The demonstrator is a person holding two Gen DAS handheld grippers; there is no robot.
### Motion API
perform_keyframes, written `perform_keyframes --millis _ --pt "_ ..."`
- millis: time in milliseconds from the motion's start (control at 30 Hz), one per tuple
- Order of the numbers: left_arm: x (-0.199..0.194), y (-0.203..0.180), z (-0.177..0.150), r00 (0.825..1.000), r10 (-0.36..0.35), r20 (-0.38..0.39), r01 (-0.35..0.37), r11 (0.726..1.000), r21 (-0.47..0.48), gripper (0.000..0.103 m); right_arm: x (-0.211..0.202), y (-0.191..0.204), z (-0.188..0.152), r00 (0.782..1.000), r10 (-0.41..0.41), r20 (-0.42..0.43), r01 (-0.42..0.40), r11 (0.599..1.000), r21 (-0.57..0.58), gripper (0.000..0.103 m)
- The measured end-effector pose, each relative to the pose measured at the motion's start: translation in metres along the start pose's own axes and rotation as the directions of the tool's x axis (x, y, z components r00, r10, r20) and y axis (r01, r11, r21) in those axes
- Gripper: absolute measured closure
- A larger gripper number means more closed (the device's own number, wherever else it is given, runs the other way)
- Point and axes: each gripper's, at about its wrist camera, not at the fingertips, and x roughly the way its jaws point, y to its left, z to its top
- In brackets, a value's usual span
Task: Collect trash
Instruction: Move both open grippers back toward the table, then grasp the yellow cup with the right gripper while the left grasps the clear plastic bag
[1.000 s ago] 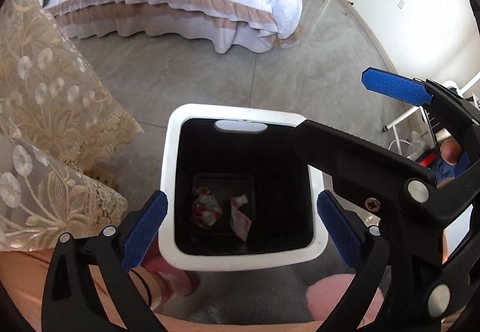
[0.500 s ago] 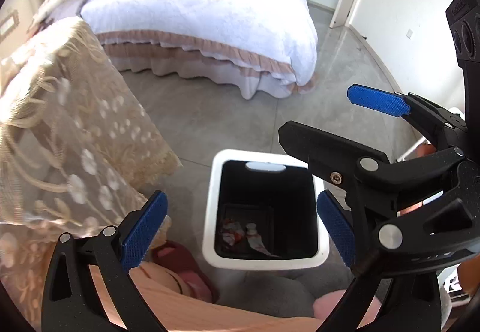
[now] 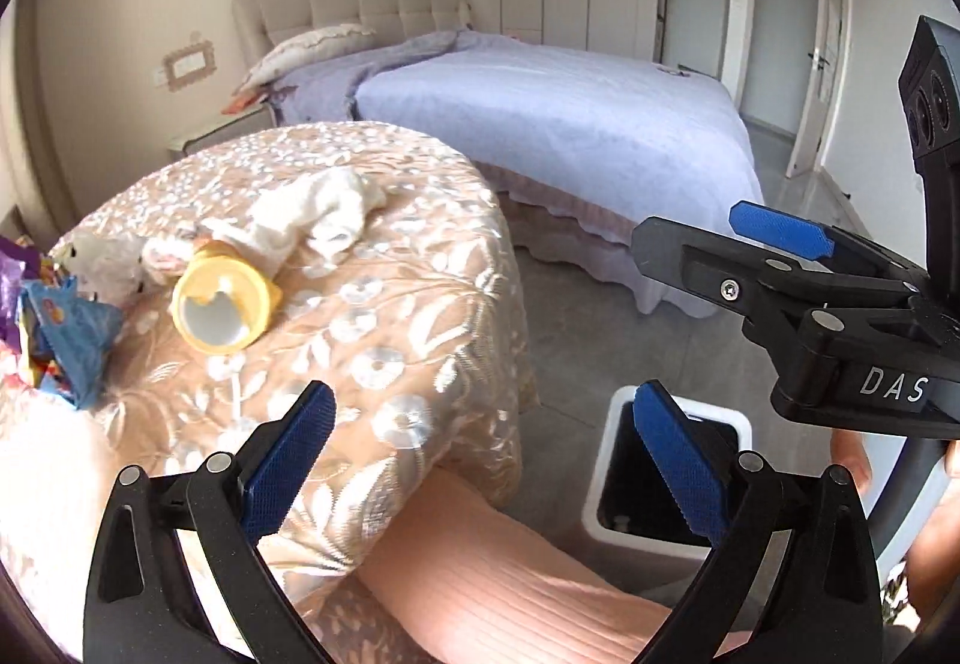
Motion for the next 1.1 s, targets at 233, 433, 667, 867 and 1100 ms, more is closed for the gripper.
perform_keyframes --millis 233,433,667,867,1100 --pt "-0.032 0.061 -0.009 0.991 0.129 0.038 -0.125 0.988 -0.094 0.005 0.019 0.058 0.011 0.996 0.084 -0.005 -0.084 0.994 -0.075 0.005" --pt "-0.057 0.122 -0.021 0.965 0.258 0.038 -0.248 0.954 -0.166 0.005 0.050 0.106 0.019 0.990 0.131 -0.050 -0.137 0.981 -0.134 0.005" --pt "-0.051 0.183 -0.035 0.949 0.310 -0.058 -0.314 0.917 -0.246 0.005 0.106 0.150 0.028 0.979 0.116 -0.165 -0.143 0.977 -0.160 0.005" --pt "-0.033 0.203 -0.043 0.943 0.308 -0.126 -0.330 0.915 -0.234 0.005 0.152 0.175 0.029 0.966 0.037 -0.257 -0.087 0.978 -0.189 0.005" --pt "-0.018 0.212 -0.041 0.951 0.270 -0.152 -0.301 0.920 -0.251 0.005 0.166 0.183 0.022 0.957 0.009 -0.289 -0.076 0.972 -0.222 0.019"
